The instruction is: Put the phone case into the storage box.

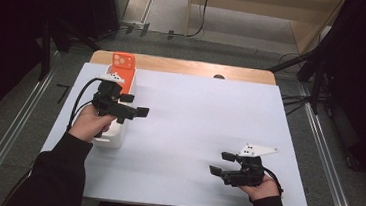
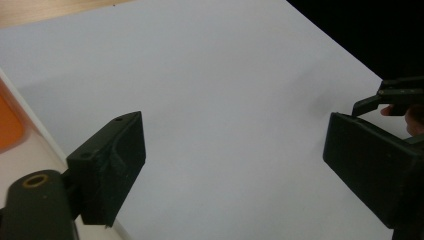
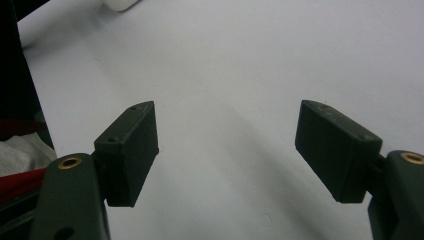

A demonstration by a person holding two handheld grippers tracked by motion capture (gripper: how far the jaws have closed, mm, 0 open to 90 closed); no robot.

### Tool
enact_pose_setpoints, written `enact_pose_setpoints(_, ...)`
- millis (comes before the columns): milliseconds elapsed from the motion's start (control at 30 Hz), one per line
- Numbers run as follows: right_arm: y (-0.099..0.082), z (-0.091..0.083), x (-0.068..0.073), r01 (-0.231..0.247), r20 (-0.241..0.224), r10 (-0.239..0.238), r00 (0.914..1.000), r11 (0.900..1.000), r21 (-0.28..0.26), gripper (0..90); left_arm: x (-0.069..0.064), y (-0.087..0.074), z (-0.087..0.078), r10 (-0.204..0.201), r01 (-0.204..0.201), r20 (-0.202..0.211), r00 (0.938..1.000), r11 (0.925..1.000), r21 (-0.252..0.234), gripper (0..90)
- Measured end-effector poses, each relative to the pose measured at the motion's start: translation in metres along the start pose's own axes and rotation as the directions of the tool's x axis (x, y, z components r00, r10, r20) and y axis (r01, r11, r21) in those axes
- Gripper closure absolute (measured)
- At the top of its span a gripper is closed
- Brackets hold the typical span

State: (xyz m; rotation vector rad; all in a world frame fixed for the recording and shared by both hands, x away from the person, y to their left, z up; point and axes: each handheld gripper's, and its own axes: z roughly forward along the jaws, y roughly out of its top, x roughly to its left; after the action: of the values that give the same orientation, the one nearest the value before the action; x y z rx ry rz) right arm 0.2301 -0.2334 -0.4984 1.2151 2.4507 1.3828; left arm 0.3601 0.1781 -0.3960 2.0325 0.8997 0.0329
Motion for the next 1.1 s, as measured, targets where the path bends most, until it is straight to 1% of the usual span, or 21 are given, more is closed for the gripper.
enact_pose_setpoints(67,0.0,0.0,0.0,0.0,0.0,0.0,1.0,1.0,0.001,23.8,-0.002,-0.003,0.0,0.002,-0.002,0.006,1.0,1.0,-0.005,10.7)
enact_pose_setpoints(167,0.0,0.0,0.0,0.0,0.0,0.0,1.0,1.0,0.001,23.8,-0.005,-0.007,0.003,0.019,-0.019,-0.007,0.9998,0.9998,0.001,10.7)
enact_pose_setpoints(267,0.0,0.0,0.0,0.0,0.0,0.0,1.0,1.0,0.0,23.8,-0.008,-0.012,0.005,0.022,-0.022,-0.003,0.9997,0.9997,0.005,10.8)
enact_pose_setpoints(333,0.0,0.0,0.0,0.001,0.001,-0.001,1.0,1.0,0.002,23.8,-0.01,-0.016,0.005,0.026,-0.026,-0.01,0.9996,0.9996,-0.004,13.2)
enact_pose_setpoints(367,0.0,0.0,0.0,-0.001,0.002,0.001,1.0,1.0,0.001,23.8,-0.011,-0.017,0.005,0.037,-0.037,-0.014,0.9992,0.9993,-0.006,13.4)
enact_pose_setpoints(433,0.0,0.0,0.0,-0.002,0.0,0.002,1.0,1.0,-0.001,23.9,-0.014,-0.018,0.005,0.044,-0.044,-0.009,0.999,0.999,-0.005,13.8)
enact_pose_setpoints(533,0.001,0.0,0.0,0.0,-0.003,0.0,1.0,1.0,-0.005,23.8,-0.018,-0.02,0.005,0.062,-0.062,-0.012,0.998,0.998,-0.009,13.8)
enact_pose_setpoints(700,0.0,-0.001,0.001,-0.001,-0.002,0.001,1.0,1.0,-0.006,23.9,-0.026,-0.026,0.009,0.091,-0.091,0.008,0.9959,0.9959,-0.004,13.8)
enact_pose_setpoints(767,0.0,-0.001,0.001,-0.001,-0.002,0.001,1.0,1.0,-0.008,23.8,-0.029,-0.03,0.01,0.095,-0.095,0.028,0.9951,0.9955,-0.003,13.8)
enact_pose_setpoints(900,0.0,-0.002,0.001,0.0,-0.003,0.0,1.0,1.0,-0.008,23.8,-0.033,-0.037,0.01,0.114,-0.113,0.045,0.9925,0.9935,-0.015,13.8)
enact_pose_setpoints(1033,0.0,-0.002,0.001,0.001,-0.005,-0.001,1.0,1.0,-0.009,23.8,-0.038,-0.043,0.01,0.144,-0.144,0.05,0.9883,0.9895,-0.014,13.8)
enact_pose_setpoints(1100,0.0,-0.001,0.001,0.0,-0.005,0.0,1.0,1.0,-0.007,23.8,-0.04,-0.046,0.011,0.153,-0.152,0.054,0.9868,0.9883,-0.011,13.8)
